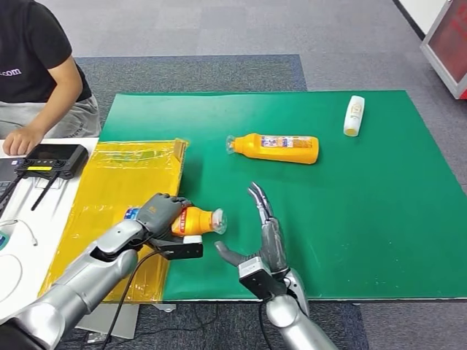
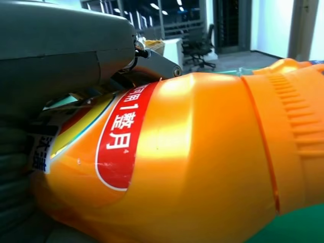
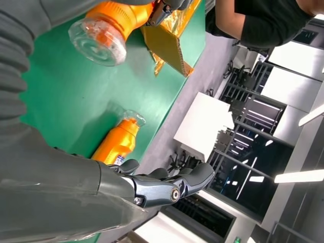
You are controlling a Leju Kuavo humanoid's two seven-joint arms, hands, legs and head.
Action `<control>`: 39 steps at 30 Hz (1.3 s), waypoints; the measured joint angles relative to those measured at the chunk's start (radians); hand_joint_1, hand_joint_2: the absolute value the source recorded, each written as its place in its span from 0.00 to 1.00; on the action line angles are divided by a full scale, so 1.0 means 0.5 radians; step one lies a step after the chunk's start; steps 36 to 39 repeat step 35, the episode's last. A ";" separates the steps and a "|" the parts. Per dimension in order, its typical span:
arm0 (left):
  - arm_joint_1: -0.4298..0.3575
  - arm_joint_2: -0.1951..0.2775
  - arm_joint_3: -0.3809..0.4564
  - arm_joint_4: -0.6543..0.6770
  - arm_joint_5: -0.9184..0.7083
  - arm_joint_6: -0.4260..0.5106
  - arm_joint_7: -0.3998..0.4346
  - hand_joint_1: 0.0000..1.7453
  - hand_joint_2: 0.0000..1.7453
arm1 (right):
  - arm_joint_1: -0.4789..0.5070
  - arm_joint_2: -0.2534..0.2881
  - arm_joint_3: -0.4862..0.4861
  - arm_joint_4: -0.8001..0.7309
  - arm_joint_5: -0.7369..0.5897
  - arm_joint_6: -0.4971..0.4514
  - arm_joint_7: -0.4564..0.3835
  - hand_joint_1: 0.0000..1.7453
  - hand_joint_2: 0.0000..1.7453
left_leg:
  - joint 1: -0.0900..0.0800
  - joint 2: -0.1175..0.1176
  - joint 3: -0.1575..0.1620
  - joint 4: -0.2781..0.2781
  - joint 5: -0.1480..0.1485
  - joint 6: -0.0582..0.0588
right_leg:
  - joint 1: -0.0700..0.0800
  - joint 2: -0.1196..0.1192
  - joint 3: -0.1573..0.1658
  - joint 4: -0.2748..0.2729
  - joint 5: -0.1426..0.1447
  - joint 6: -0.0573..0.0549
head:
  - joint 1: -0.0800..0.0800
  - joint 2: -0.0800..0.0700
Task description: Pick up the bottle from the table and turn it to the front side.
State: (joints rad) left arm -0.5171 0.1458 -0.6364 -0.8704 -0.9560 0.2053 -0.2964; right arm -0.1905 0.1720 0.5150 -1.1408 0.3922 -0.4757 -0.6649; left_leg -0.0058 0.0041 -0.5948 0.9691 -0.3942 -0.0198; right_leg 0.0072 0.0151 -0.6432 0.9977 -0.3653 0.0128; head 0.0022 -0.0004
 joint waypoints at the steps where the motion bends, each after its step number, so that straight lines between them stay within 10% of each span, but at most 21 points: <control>1: 0.002 -0.002 -0.005 0.006 -0.017 0.023 0.017 1.00 1.00 | 0.001 0.001 0.000 0.000 0.001 -0.001 0.000 0.00 1.00 | 0.000 0.000 -0.001 0.000 0.000 0.000 | 0.000 0.000 0.000 0.000 0.000 0.000 | 0.000 0.000; 9: 0.024 -0.016 -0.008 0.026 -0.092 0.184 0.064 0.99 1.00 | 0.004 0.008 0.004 0.008 0.011 0.001 -0.002 0.00 1.00 | 0.000 0.000 -0.004 0.000 -0.001 0.001 | 0.000 -0.001 -0.003 0.000 0.000 0.000 | 0.000 0.000; 13: 0.036 -0.041 0.020 0.046 -0.092 0.292 0.064 0.04 1.00 | 0.004 0.011 0.009 0.020 0.018 0.000 -0.007 0.00 1.00 | 0.000 -0.001 -0.005 0.000 0.000 0.001 | 0.000 -0.001 -0.004 0.000 0.000 0.000 | 0.000 0.000; 14: 0.042 -0.048 0.034 0.050 -0.082 0.313 0.062 0.00 1.00 | 0.004 0.011 0.009 0.022 0.018 0.000 -0.008 0.00 1.00 | 0.000 -0.001 -0.005 0.000 0.000 0.001 | 0.000 -0.002 -0.004 0.000 0.000 0.000 | 0.000 0.000; 17: 0.067 -0.073 0.077 0.058 -0.038 0.351 0.033 0.00 1.00 | 0.005 0.012 0.010 0.025 0.018 -0.002 -0.005 0.00 1.00 | 0.000 -0.001 -0.006 0.000 0.000 0.001 | 0.000 -0.002 -0.004 0.000 0.000 0.000 | 0.000 0.000; 21: 0.111 -0.105 0.142 0.052 0.074 0.389 -0.040 0.00 0.00 | 0.009 0.012 0.010 0.028 0.020 -0.008 0.002 0.00 1.00 | 0.000 -0.001 -0.007 0.000 -0.001 0.002 | 0.000 -0.003 -0.005 0.000 -0.001 0.001 | 0.000 0.000; 39: 0.227 -0.155 0.299 -0.182 0.302 0.546 -0.238 0.00 0.00 | 0.009 0.011 0.029 0.053 0.021 -0.021 0.005 0.00 1.00 | 0.000 -0.002 -0.008 0.000 -0.002 0.003 | 0.000 -0.004 -0.006 0.000 -0.002 0.001 | 0.000 0.000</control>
